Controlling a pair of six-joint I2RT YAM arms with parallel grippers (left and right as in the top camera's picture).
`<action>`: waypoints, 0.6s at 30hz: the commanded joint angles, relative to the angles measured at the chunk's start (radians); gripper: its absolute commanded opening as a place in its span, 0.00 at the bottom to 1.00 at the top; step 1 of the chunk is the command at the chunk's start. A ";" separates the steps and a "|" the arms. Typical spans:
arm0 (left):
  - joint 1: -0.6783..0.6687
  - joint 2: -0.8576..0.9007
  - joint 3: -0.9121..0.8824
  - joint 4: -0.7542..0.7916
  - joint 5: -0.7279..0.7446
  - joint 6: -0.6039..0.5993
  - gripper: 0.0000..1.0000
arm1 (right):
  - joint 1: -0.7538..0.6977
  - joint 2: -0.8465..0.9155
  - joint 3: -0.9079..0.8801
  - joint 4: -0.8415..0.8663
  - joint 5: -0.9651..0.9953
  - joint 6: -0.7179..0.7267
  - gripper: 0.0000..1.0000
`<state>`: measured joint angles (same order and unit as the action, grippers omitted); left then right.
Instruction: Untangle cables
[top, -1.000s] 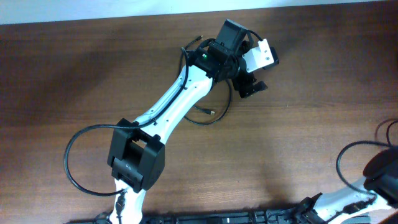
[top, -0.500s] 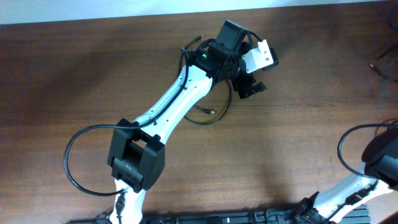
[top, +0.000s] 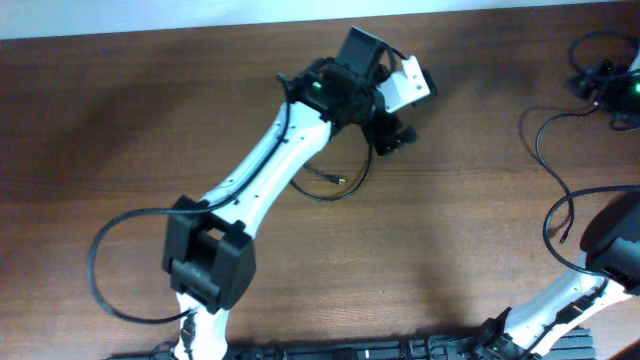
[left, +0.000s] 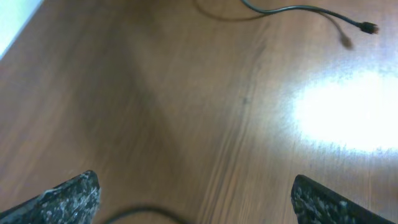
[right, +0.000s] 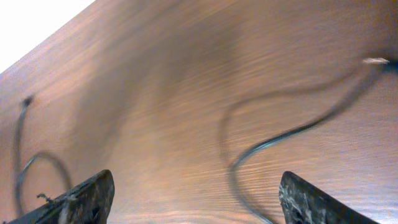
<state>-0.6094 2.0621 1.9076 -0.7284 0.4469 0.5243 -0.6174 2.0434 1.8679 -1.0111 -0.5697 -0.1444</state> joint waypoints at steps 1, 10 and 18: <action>0.061 -0.087 0.005 -0.057 -0.072 -0.040 0.99 | 0.089 0.004 0.000 -0.071 -0.088 -0.115 0.83; 0.268 -0.109 0.005 -0.215 -0.081 -0.120 0.99 | 0.334 0.006 -0.002 -0.169 -0.079 -0.018 0.98; 0.414 -0.109 0.005 -0.257 -0.080 -0.120 0.99 | 0.540 0.007 -0.053 -0.153 -0.049 0.208 0.98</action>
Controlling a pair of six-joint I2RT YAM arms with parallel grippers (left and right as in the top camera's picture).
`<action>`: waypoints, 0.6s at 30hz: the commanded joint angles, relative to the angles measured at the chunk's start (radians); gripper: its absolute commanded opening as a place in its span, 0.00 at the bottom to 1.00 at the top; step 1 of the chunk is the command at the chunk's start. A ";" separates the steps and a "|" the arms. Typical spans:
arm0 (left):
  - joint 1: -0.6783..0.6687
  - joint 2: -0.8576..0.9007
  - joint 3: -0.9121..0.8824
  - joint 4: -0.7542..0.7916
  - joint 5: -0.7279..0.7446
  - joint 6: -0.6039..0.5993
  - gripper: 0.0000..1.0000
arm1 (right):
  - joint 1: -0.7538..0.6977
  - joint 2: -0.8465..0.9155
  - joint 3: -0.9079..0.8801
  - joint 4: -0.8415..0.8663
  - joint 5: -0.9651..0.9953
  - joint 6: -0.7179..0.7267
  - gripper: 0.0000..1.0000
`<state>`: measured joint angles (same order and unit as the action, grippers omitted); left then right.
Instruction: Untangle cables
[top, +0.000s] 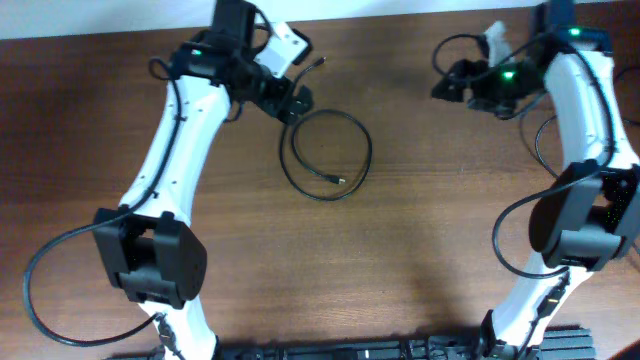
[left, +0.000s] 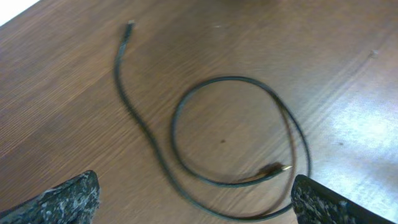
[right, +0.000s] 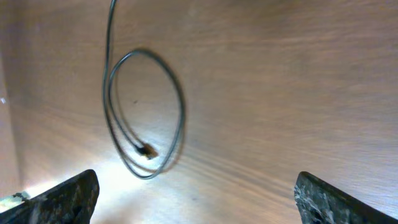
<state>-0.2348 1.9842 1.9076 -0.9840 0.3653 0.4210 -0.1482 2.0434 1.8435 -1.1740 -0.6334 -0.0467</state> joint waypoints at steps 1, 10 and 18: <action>0.053 -0.031 0.005 -0.002 0.001 -0.017 0.99 | 0.101 0.007 -0.042 0.018 0.050 0.143 0.98; 0.120 -0.031 0.005 -0.032 0.003 -0.016 0.99 | 0.323 0.007 -0.235 0.190 0.160 0.372 0.98; 0.122 -0.031 0.005 -0.031 0.003 -0.016 0.99 | 0.406 0.007 -0.340 0.272 0.161 0.476 0.95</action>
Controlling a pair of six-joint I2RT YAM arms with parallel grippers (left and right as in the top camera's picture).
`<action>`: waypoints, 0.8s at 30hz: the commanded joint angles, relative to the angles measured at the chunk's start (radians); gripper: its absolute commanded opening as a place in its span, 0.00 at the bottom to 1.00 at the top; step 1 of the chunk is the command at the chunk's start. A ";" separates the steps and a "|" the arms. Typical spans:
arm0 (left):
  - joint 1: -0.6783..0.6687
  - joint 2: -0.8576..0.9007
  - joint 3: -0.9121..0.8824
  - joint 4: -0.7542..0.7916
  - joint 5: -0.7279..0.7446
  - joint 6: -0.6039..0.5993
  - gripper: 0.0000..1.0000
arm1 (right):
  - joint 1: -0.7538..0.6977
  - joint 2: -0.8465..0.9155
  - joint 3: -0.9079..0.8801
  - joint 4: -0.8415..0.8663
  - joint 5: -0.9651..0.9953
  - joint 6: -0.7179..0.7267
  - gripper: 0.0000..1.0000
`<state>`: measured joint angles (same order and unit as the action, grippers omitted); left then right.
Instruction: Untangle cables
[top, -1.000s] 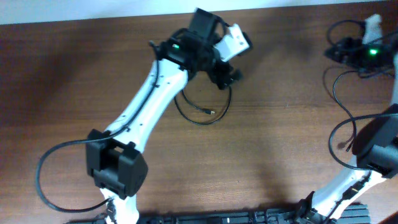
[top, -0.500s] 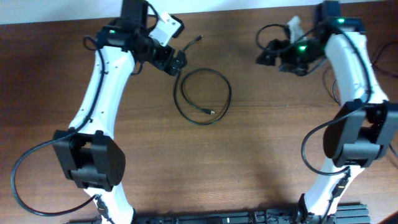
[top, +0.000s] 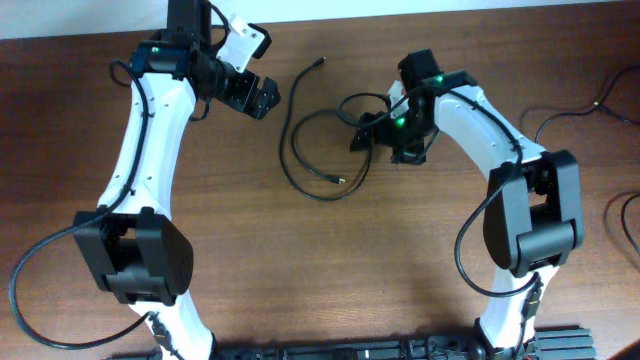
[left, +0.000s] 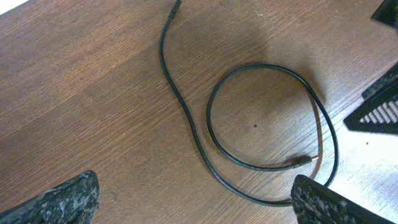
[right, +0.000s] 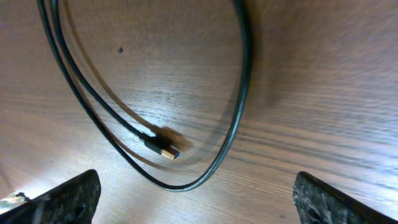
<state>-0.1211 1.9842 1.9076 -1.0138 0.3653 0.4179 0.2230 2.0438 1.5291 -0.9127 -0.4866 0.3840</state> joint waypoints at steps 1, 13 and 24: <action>0.008 -0.031 0.005 -0.002 0.004 -0.013 0.99 | 0.042 0.007 -0.034 0.016 0.019 0.056 0.94; 0.008 -0.031 0.005 -0.002 0.003 -0.013 0.99 | 0.130 0.007 -0.193 0.193 0.058 0.248 0.78; 0.008 -0.031 0.005 -0.002 0.004 -0.013 0.99 | 0.131 0.007 -0.308 0.333 0.124 0.344 0.69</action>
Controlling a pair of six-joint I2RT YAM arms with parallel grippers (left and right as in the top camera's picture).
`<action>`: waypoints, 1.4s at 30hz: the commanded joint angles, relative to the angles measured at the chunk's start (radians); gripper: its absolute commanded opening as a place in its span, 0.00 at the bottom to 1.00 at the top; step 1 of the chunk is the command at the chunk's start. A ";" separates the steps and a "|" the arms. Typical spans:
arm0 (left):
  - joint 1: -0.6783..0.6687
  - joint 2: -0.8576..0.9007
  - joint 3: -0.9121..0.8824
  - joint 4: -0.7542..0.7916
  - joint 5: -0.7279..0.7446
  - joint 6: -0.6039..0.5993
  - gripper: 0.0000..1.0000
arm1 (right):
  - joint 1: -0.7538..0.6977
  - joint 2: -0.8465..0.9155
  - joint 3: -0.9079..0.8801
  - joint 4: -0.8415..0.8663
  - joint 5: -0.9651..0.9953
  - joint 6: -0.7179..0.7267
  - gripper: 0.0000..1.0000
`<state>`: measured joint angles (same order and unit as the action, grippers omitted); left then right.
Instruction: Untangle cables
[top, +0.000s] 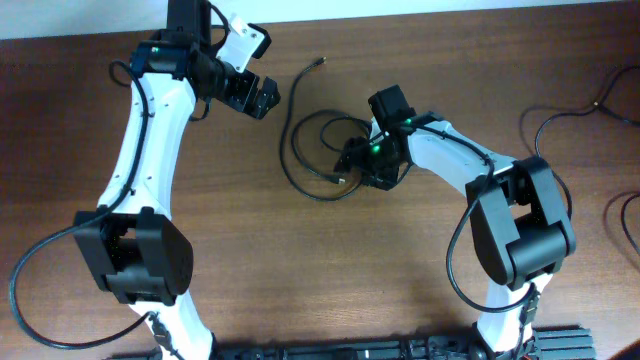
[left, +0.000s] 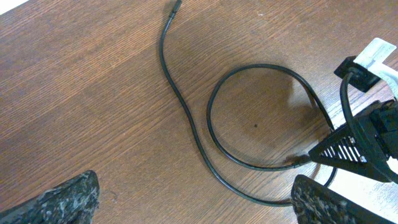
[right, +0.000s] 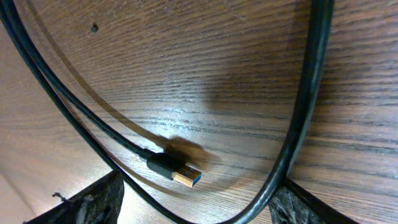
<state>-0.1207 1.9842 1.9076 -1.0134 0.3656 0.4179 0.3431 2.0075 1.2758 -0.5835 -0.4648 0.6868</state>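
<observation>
One black cable (top: 297, 150) lies coiled in a loop on the wooden table; its small far plug (top: 319, 62) points to the back. Its USB plug (right: 177, 171) lies inside the loop. My right gripper (right: 199, 202) is open and low over the table, with the USB plug and the loop's strand (right: 311, 81) between its fingers (right: 93, 199). In the overhead view the right gripper (top: 358, 165) sits at the loop's right side. My left gripper (top: 252, 95) hangs open at the back left, looking down on the loop (left: 214, 134), and holds nothing.
The brown wooden table (top: 120, 180) carries the cable. Thin black arm cables (top: 555, 125) trail at the far right. A dark bar (top: 400, 350) runs along the front edge between the arm bases.
My right gripper has moved left and down, from the loop's right rim to low over the USB plug. The left arm and the cable have not moved.
First the left arm reached over the loop at mid-table while the right arm stood at the far right edge. Then the left gripper was back left of the loop and the right at the back right. The right gripper then reached the loop's rim, now the plug.
</observation>
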 joint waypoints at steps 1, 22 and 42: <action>0.008 -0.031 0.005 -0.002 0.003 -0.013 0.99 | 0.011 0.043 -0.061 0.010 0.130 0.055 0.69; 0.008 -0.031 0.005 -0.002 0.003 -0.013 0.99 | 0.011 0.043 -0.255 0.404 0.189 0.142 0.16; 0.006 -0.031 0.005 -0.002 0.003 -0.013 0.99 | -0.179 -0.135 -0.103 0.398 0.203 -0.050 0.04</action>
<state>-0.1207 1.9842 1.9076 -1.0138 0.3656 0.4179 0.2379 1.9644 1.0946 -0.1581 -0.3202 0.7059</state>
